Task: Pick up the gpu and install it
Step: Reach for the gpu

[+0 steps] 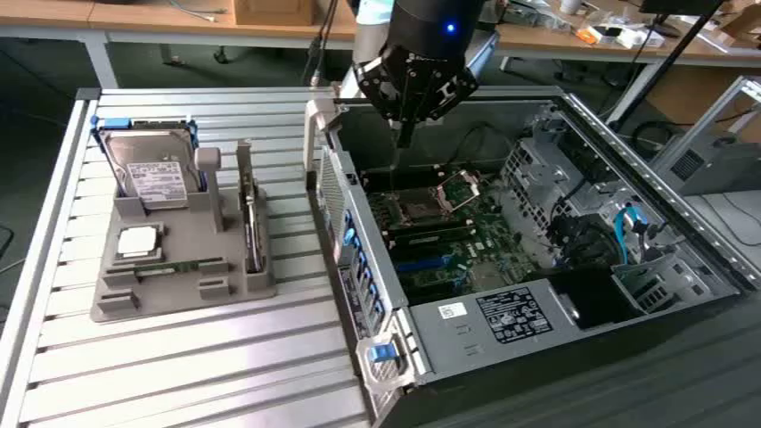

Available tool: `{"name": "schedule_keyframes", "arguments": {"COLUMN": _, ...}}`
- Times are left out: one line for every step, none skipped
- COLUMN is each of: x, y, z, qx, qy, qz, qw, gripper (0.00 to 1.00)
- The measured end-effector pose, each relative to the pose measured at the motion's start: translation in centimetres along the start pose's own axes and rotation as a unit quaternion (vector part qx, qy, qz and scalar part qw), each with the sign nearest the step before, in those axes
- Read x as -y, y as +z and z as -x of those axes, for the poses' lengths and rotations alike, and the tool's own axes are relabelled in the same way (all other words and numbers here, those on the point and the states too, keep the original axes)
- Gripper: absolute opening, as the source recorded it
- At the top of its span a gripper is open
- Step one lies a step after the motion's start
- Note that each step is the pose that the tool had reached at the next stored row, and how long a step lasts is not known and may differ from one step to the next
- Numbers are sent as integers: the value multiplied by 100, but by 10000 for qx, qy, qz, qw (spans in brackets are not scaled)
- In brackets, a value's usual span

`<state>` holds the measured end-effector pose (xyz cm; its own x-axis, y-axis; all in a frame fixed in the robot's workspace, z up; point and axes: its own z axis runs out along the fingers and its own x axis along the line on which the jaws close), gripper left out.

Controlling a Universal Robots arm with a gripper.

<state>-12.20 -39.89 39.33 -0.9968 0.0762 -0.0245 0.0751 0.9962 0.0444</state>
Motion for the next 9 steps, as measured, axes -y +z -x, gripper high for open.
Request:
{"name": "schedule_keyframes", "arguments": {"x": 0, "y": 0, "z": -2, "qx": 0, "qy": 0, "qz": 0, "qw": 10000, "gripper": 11}}
{"name": "schedule_keyframes", "arguments": {"x": 0, "y": 0, "z": -6, "qx": 0, "qy": 0, "qz": 0, "qw": 10000, "gripper": 11}}
{"name": "schedule_keyframes", "arguments": {"x": 1, "y": 0, "z": -9, "qx": 0, "qy": 0, "qz": 0, "qw": 10000, "gripper": 11}}
{"name": "schedule_keyframes", "arguments": {"x": 1, "y": 0, "z": -14, "qx": 0, "qy": 0, "qz": 0, "qw": 10000, "gripper": 11}}
{"name": "schedule_keyframes", "arguments": {"x": 1, "y": 0, "z": -17, "qx": 0, "qy": 1, "qz": 0, "qw": 10000, "gripper": 11}}
{"name": "schedule_keyframes", "arguments": {"x": 2, "y": 0, "z": -21, "qx": 0, "qy": 0, "qz": 0, "qw": 10000, "gripper": 11}}
{"name": "schedule_keyframes", "arguments": {"x": 2, "y": -1, "z": -26, "qx": 0, "qy": 0, "qz": 0, "qw": 10000, "gripper": 11}}
{"name": "schedule_keyframes", "arguments": {"x": 2, "y": -1, "z": -31, "qx": 0, "qy": 0, "qz": 0, "qw": 10000, "gripper": 11}}
{"name": "schedule_keyframes", "arguments": {"x": 3, "y": -1, "z": -39, "qx": 0, "qy": 0, "qz": 0, "qw": 10000, "gripper": 11}}
